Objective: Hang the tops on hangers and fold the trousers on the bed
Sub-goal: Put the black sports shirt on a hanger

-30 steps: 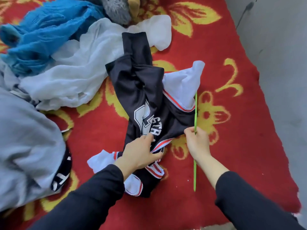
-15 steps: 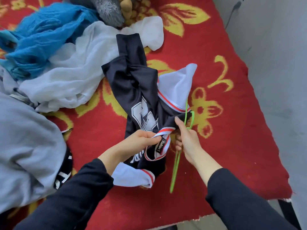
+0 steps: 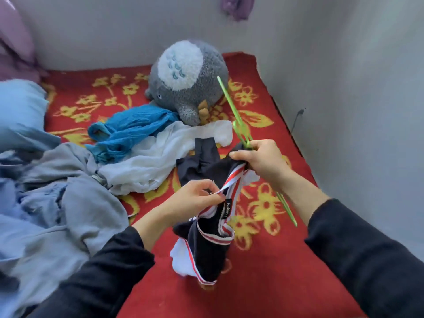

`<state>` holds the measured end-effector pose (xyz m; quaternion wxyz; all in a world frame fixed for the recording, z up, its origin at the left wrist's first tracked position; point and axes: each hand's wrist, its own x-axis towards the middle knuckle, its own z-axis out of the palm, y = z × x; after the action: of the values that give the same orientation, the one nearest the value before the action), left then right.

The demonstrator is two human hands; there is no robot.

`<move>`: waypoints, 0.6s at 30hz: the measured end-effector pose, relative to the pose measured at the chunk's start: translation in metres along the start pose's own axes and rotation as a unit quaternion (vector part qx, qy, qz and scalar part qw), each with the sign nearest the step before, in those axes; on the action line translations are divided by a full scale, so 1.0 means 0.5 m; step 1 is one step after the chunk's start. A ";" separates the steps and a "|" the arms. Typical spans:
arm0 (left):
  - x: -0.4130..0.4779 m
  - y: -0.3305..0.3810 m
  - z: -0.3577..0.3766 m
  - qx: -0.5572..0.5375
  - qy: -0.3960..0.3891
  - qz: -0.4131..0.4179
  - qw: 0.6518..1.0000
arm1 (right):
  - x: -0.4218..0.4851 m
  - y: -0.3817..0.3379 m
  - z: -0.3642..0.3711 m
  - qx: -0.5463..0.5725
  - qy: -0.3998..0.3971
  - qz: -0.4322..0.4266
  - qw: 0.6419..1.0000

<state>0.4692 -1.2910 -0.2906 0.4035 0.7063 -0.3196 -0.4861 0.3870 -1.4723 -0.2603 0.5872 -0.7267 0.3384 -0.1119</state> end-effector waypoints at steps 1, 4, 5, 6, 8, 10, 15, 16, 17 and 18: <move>-0.021 0.032 -0.011 0.017 0.023 0.014 0.999 | -0.013 -0.045 -0.003 -0.020 0.001 -0.014 1.000; -0.072 0.122 -0.041 0.045 0.090 0.057 0.993 | -0.040 -0.167 -0.003 -0.037 0.002 -0.054 0.998; -0.086 0.149 -0.048 0.055 0.114 0.073 0.989 | -0.047 -0.204 -0.001 -0.041 -0.002 -0.064 0.997; -0.097 0.175 -0.053 0.077 0.145 0.092 0.982 | -0.053 -0.237 0.001 -0.046 -0.005 -0.073 0.996; -0.118 0.219 -0.064 0.149 0.230 0.123 0.954 | -0.066 -0.292 0.005 -0.053 -0.009 -0.085 0.995; -0.134 0.253 -0.078 0.181 0.304 0.142 0.925 | -0.077 -0.330 0.010 -0.054 -0.011 -0.092 0.994; -0.156 0.298 -0.132 0.049 0.398 0.164 0.901 | -0.109 -0.327 0.007 0.078 0.013 -0.056 0.995; -0.158 0.302 -0.141 0.021 0.407 0.162 0.899 | -0.119 -0.305 0.010 0.096 0.002 -0.039 0.995; -0.159 0.305 -0.146 -0.001 0.411 0.158 0.898 | -0.129 -0.277 0.019 0.102 -0.015 -0.023 0.994; -0.159 0.307 -0.148 -0.017 0.412 0.157 0.898 | -0.139 -0.248 0.031 0.092 -0.032 -0.008 0.995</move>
<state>0.5043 -1.2771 -0.1064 0.5819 0.7771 -0.2230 -0.0878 0.3884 -1.4067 -0.1333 0.6612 -0.6754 0.3023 -0.1237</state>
